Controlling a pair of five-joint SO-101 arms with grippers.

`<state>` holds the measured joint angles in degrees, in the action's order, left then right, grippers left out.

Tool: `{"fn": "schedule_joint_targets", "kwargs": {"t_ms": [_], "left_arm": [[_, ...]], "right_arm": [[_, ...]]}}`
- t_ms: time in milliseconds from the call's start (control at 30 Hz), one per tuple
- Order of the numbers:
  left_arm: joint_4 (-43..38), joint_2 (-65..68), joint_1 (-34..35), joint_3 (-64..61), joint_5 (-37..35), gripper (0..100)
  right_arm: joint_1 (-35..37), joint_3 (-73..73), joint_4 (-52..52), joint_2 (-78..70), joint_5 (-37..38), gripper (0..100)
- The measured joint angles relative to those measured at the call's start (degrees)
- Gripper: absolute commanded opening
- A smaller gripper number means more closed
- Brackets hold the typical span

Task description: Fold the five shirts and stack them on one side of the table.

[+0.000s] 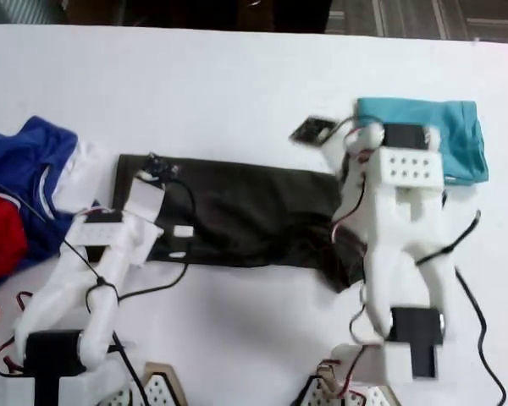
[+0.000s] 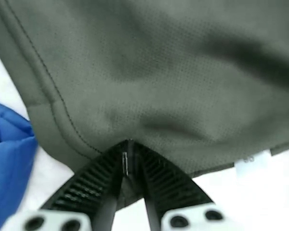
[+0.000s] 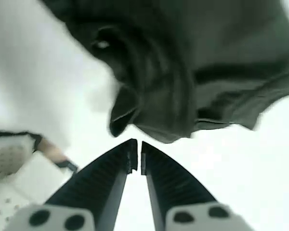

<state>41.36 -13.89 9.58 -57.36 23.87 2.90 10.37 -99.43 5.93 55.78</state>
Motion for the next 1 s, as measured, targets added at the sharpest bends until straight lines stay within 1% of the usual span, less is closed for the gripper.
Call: {"fn": "schedule_joint_targets", "kwargs": {"t_ms": [100,233,367,467,567,700,833,1000], "left_arm": [[0.0,0.0,0.0,0.0,0.0,3],[0.0,0.0,0.0,0.0,0.0,3],[0.0,0.0,0.0,0.0,0.0,3],[0.0,0.0,0.0,0.0,0.0,3],[0.0,0.0,0.0,0.0,0.0,3],[0.0,0.0,0.0,0.0,0.0,3],[0.0,0.0,0.0,0.0,0.0,3],[0.0,0.0,0.0,0.0,0.0,3]], "right_arm": [[4.92,11.08,2.29,6.15,0.0,1.9],[9.58,25.58,11.69,13.01,0.0,1.9],[11.25,37.45,20.04,15.03,0.0,1.9],[11.25,42.46,26.02,15.12,0.0,1.9],[8.53,43.25,32.62,14.24,0.0,1.9],[1.49,42.55,40.26,9.49,0.0,1.9],[-4.31,35.6,40.53,4.75,0.0,1.9],[-5.89,25.67,37.8,0.97,0.0,1.9]]}}
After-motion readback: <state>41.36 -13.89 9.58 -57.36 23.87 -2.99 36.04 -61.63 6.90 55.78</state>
